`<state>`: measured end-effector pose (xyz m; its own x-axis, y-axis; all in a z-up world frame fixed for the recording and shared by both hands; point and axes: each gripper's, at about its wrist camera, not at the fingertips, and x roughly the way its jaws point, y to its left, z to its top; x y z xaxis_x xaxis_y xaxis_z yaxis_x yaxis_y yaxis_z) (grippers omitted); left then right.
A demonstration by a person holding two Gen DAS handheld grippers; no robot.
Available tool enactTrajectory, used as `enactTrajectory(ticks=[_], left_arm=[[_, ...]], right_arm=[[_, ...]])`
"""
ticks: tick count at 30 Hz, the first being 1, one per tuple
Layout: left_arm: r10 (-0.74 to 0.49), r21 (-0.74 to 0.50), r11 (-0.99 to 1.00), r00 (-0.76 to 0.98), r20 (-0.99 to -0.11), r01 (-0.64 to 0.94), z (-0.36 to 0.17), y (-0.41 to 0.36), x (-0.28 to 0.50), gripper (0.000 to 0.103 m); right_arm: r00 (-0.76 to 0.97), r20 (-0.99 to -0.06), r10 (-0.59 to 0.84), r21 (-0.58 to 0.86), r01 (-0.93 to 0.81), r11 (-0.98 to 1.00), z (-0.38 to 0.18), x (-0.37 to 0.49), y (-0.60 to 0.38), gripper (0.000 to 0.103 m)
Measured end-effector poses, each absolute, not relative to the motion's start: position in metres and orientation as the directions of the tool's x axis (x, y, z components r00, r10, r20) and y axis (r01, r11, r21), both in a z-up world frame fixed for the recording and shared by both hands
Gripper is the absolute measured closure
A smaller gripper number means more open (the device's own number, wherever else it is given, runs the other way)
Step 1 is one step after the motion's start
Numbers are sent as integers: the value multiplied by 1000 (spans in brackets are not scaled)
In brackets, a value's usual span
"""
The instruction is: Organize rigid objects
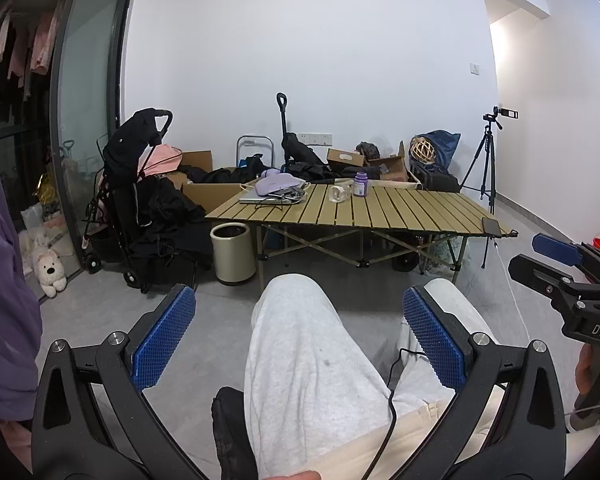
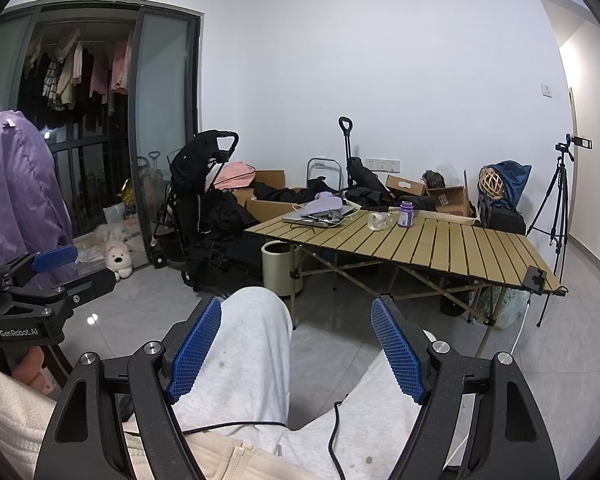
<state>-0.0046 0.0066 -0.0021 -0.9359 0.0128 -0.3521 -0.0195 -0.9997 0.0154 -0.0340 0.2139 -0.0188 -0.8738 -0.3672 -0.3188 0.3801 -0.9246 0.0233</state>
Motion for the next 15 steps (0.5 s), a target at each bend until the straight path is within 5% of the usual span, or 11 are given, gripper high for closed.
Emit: enactTrajectory(ticks=[15], left_arm=[[-9, 34, -999, -928, -372, -4, -2, 10, -8, 0]], right_arm=[[-874, -323, -363, 25, 376, -926, -24, -36, 215, 21]])
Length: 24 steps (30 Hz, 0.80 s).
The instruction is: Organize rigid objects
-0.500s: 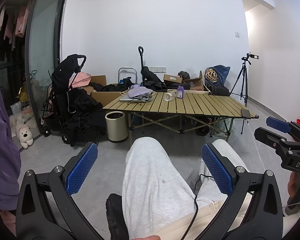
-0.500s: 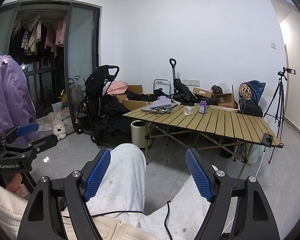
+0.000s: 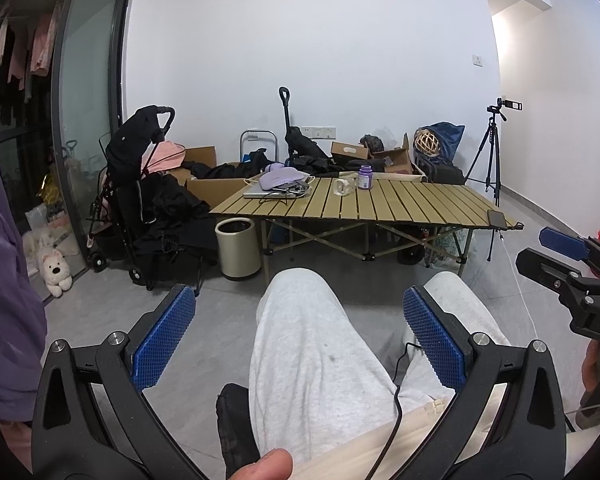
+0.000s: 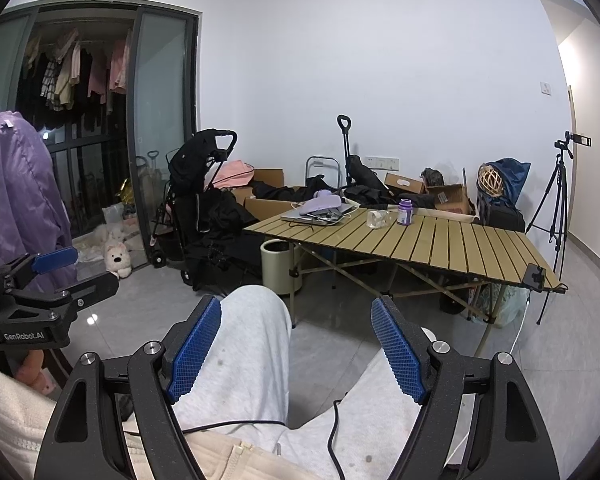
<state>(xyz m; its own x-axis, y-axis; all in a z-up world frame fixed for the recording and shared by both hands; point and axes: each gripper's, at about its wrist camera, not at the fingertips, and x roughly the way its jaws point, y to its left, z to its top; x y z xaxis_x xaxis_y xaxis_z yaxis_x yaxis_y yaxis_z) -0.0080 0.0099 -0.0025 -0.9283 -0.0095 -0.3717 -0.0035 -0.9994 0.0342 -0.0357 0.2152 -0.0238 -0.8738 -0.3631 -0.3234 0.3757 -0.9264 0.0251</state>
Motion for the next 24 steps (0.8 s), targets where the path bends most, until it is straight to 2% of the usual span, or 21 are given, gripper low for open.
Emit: enactTrajectory(ticks=[24], left_arm=[[-11, 67, -998, -943, -333, -12, 2, 13, 1, 0]], right_arm=[[-874, -323, -363, 19, 378, -926, -21, -35, 213, 21]])
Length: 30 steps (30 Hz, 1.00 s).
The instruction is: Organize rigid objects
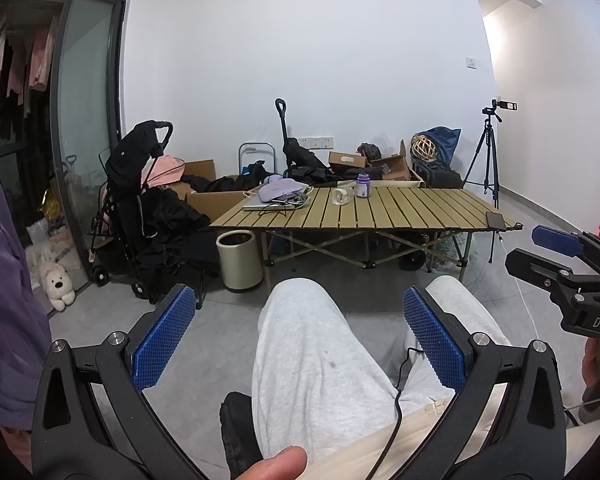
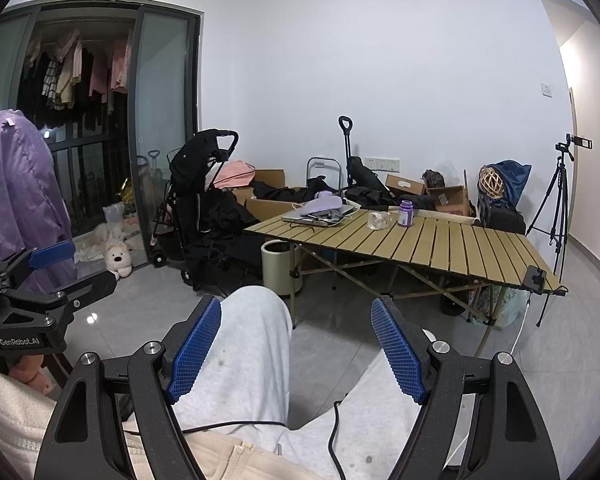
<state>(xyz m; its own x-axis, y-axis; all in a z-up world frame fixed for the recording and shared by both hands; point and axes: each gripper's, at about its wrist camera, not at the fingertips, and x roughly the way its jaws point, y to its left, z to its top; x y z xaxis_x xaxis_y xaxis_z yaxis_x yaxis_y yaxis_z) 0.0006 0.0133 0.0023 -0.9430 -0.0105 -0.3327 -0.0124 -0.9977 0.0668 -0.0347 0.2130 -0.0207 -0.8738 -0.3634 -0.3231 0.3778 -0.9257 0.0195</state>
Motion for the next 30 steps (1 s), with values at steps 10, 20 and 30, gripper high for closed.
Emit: enactTrajectory(ticks=[10, 20, 30], left_arm=[[7, 56, -998, -940, -342, -28, 0, 12, -1, 0], [4, 50, -998, -933, -360, -24, -4, 10, -6, 0], [-4, 49, -999, -923, -384, -16, -11, 2, -25, 0]], right_arm=[[-873, -327, -363, 23, 377, -926, -21, -34, 213, 21], [-870, -333, -363, 30, 375, -927, -25, -35, 215, 21], [-863, -363, -351, 29, 366, -930, -29, -46, 216, 21]])
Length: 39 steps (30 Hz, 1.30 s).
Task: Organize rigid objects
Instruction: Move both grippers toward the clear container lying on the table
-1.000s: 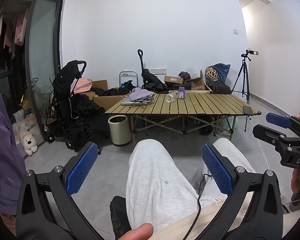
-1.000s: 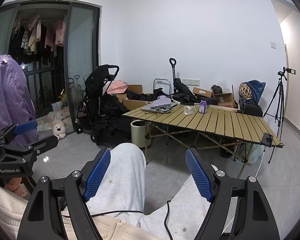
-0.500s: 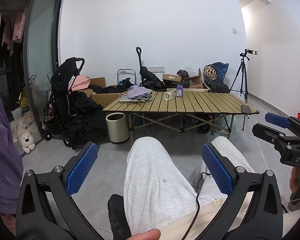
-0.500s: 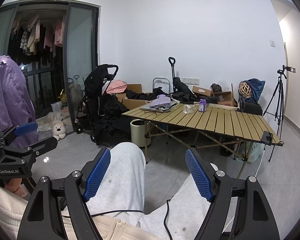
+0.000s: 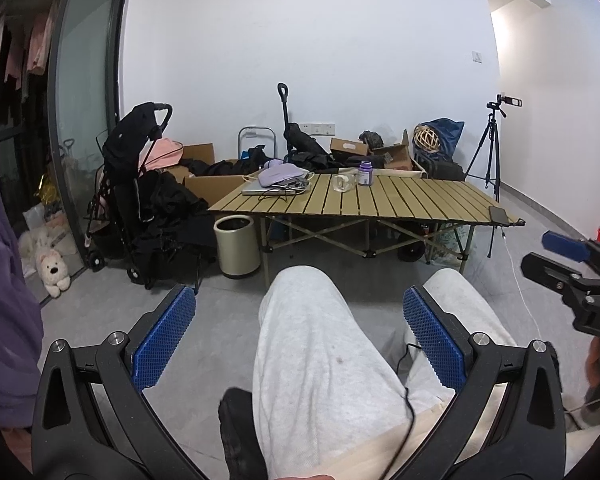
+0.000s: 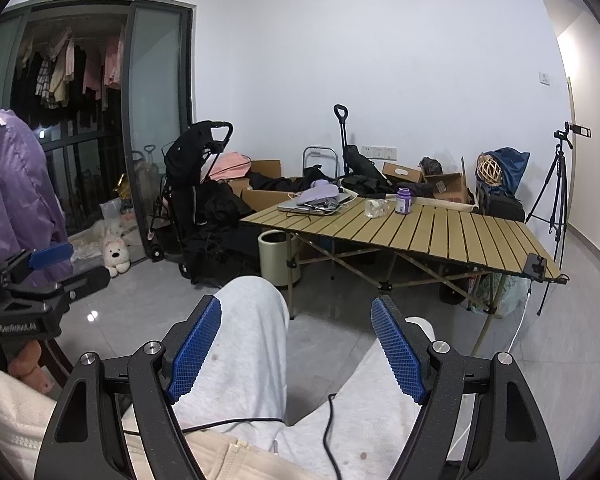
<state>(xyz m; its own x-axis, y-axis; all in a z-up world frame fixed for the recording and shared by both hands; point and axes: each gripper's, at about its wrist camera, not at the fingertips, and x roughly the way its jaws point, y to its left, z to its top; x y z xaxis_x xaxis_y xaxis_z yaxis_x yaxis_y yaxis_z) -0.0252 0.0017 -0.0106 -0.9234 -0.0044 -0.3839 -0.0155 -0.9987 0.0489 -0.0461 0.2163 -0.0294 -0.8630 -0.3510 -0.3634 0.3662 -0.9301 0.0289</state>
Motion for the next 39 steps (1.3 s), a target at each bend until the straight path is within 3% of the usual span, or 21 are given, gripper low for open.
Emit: enactTrajectory(ticks=[5, 9, 12, 21, 28, 34, 39], left_arm=[[0, 135, -989, -925, -379, -55, -17, 8, -71, 0], [46, 121, -987, -896, -441, -110, -20, 7, -138, 0], [49, 110, -988, -896, -441, -108, -17, 6, -188, 0], [84, 84, -986, -860, -503, -146, -23, 21, -348, 0], [171, -7, -979, -807, -565, -203, -37, 32, -479, 0], [188, -45, -980, -842, -506, -192, -42, 32, -594, 0], [243, -110, -970, -823, -513, -218, -46, 29, -675, 0]], right_arm=[[-867, -390, -310, -41, 353, -935, -31, -81, 218, 21], [-862, -414, -294, -68, 351, -934, -30, -139, 222, 21], [-849, -454, -271, -73, 339, -938, -31, -190, 233, 21], [-820, -509, -261, 47, 276, -960, -22, -340, 264, 21], [-752, -579, -317, 180, 261, -948, -48, -472, 277, 21], [-698, -585, -413, 317, 273, -909, -69, -601, 281, 21], [-660, -633, -404, 329, 242, -913, -94, -705, 259, 21]])
